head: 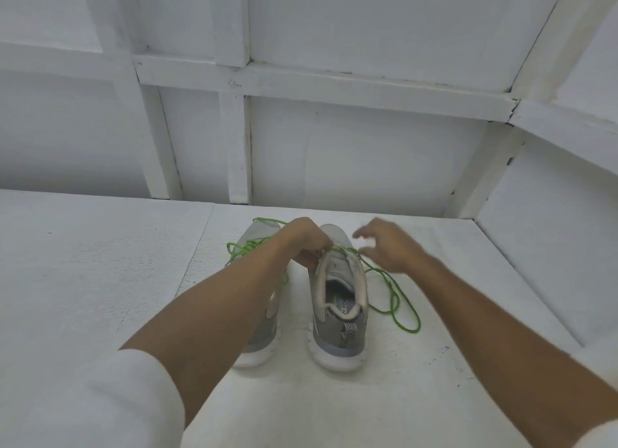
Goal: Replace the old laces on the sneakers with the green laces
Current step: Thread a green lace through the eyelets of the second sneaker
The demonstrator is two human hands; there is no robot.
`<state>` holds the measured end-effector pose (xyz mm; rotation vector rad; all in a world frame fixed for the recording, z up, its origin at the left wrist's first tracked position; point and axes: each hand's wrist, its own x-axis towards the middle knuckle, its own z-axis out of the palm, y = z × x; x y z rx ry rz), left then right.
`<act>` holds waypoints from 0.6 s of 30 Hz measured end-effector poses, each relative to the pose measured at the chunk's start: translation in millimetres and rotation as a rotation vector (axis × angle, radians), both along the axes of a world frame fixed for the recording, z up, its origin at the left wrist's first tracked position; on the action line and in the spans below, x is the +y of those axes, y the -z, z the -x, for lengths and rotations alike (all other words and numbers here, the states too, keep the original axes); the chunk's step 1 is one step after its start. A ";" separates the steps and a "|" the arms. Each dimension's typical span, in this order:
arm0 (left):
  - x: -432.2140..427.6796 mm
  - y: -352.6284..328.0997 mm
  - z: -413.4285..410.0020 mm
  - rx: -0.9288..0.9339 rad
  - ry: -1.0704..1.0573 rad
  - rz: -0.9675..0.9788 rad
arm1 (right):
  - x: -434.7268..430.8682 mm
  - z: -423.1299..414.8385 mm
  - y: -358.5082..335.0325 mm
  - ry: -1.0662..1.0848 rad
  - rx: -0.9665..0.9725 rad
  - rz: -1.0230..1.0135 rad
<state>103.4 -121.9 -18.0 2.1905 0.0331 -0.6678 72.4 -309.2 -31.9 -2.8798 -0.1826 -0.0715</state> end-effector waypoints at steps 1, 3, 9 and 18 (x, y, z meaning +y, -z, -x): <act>1.0 -0.3 -0.2 0.006 -0.006 0.011 | 3.1 5.2 16.0 -0.006 0.040 0.037; 2.9 0.8 0.4 0.017 -0.015 0.032 | 6.8 10.4 30.5 0.009 0.018 0.044; 7.9 6.8 0.0 0.041 -0.058 0.108 | 1.1 -12.7 -19.7 0.378 -0.208 -0.889; 9.5 6.4 1.8 0.040 -0.063 0.137 | -1.0 -15.1 -53.4 0.230 -0.264 -0.614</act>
